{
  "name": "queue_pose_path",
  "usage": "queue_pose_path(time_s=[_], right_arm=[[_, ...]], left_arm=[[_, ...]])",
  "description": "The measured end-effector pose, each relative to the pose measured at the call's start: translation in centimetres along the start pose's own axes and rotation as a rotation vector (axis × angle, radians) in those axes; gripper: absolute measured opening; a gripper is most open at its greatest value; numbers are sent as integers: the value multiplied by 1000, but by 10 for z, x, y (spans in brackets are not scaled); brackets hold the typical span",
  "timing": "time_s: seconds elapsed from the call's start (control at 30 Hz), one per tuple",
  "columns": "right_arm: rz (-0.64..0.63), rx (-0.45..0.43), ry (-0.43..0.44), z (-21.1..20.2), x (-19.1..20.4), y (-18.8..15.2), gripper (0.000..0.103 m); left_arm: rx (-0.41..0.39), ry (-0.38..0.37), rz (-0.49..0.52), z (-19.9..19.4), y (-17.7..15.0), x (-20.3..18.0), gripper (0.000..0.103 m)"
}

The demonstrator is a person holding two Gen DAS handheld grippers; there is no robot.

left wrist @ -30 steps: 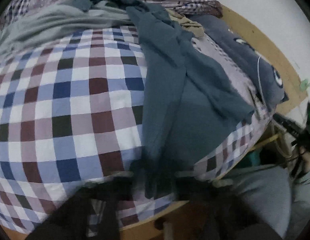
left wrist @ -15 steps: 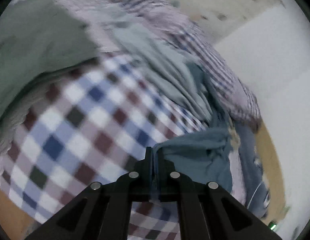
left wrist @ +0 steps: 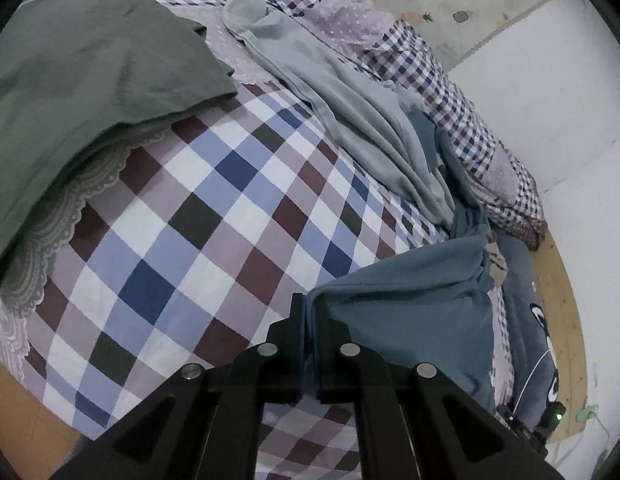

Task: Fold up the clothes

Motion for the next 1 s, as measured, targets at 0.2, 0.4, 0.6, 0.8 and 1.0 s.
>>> queue_pose_path(time_s=[0.2, 0.4, 0.6, 0.8, 1.0], right_arm=[[-67, 49, -52, 18, 5, -3, 16], [-47, -78, -245, -49, -13, 7, 3], [10, -32, -389, -97, -23, -16, 3], [30, 173, -421, -69, -29, -49, 5], [88, 240, -649, -105, -60, -49, 17]], left_arm=[[4, 9, 1, 3, -1, 2, 2], [52, -141, 19, -2, -15, -21, 1], [134, -127, 93, 2, -43, -28, 1], [145, -74, 61, 0, -41, -11, 1], [140, -27, 89, 1, -42, -5, 2]])
Point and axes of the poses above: each gripper's, at about its wrist camera, not at the fingertips, and z roughly the way its jaws point, x to its left, y to its top, the point moved 9 cm from there along z, roughly the way its jaws point, and after that the axes turned 14 degrees about -z, right-handed, at the moved point
